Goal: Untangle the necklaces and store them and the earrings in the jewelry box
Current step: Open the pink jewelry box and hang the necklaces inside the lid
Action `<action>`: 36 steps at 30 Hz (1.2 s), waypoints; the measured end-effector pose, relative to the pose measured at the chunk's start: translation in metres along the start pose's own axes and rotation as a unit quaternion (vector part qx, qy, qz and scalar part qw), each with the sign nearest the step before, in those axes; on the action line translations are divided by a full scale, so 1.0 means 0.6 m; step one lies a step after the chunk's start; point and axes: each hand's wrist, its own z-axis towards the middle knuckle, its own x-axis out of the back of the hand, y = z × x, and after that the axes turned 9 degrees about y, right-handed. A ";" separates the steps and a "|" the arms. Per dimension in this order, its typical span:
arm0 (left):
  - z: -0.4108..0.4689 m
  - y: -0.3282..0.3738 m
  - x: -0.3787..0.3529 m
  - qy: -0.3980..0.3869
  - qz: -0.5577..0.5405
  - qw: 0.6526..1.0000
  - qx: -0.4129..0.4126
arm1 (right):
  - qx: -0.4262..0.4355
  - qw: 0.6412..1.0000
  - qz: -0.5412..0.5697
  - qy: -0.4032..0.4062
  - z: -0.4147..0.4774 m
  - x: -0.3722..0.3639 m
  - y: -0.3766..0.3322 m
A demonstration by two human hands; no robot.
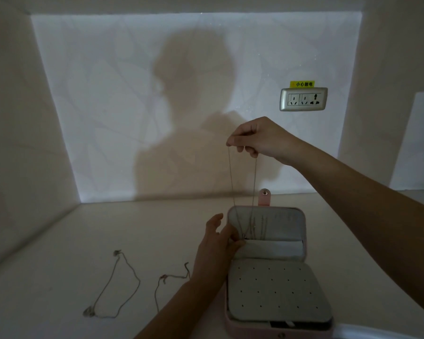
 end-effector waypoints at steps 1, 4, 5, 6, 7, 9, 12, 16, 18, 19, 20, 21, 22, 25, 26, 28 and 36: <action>0.000 0.000 0.000 0.003 -0.002 1.000 0.000 | 0.000 1.000 0.003 0.001 -0.001 0.000 0.001; 0.000 0.000 -0.001 0.010 -0.009 1.000 -0.002 | -0.006 1.000 0.006 -0.013 -0.004 -0.001 0.004; -0.001 -0.001 -0.001 0.011 -0.009 1.000 -0.003 | -0.009 1.000 0.001 -0.026 -0.006 -0.001 0.006; -0.001 -0.002 -0.002 0.011 -0.008 1.000 -0.004 | -0.011 0.999 -0.008 -0.042 -0.009 0.000 0.010; -0.002 -0.002 -0.001 0.011 -0.006 1.000 -0.004 | -0.012 0.998 -0.019 -0.057 -0.014 -0.001 0.016; -0.002 -0.004 -0.002 0.018 -0.006 1.000 -0.007 | -0.009 0.996 -0.044 -0.078 -0.025 -0.004 0.027; -0.002 -0.003 -0.003 0.022 -0.008 1.000 -0.009 | -0.003 0.995 -0.058 -0.075 -0.037 -0.013 0.043; -0.002 -0.005 -0.004 0.025 -0.018 1.000 -0.006 | -0.002 0.998 -0.049 -0.033 -0.042 -0.019 0.060; -0.002 -0.007 -0.006 0.033 -0.010 0.999 -0.014 | 0.004 0.999 -0.041 0.001 -0.041 -0.023 0.065; -0.003 -0.008 -0.007 0.043 0.001 0.999 -0.021 | 0.006 0.999 -0.035 0.019 -0.040 -0.024 0.066; -0.002 -0.009 -0.009 0.059 0.016 0.998 -0.035 | 0.004 0.999 -0.028 0.033 -0.039 -0.024 0.066; -0.002 -0.010 -0.010 0.076 0.030 0.995 -0.050 | -0.001 0.999 -0.025 0.035 -0.037 -0.023 0.065; -0.002 -0.011 -0.011 0.094 0.041 0.993 -0.066 | -0.006 0.999 -0.028 0.021 -0.037 -0.021 0.064; -0.002 -0.009 -0.011 0.123 0.050 0.988 -0.074 | -0.021 0.996 -0.055 -0.067 -0.045 -0.023 0.060; -0.002 -0.008 -0.011 0.122 0.045 0.989 -0.068 | -0.022 0.994 -0.063 -0.084 -0.049 -0.025 0.059; -0.004 -0.007 -0.010 0.105 0.038 0.992 -0.057 | -0.014 0.991 -0.086 -0.102 -0.057 -0.028 0.059; -0.004 -0.001 -0.005 0.068 0.031 0.997 -0.038 | 0.091 0.976 -0.173 -0.094 -0.096 -0.052 0.091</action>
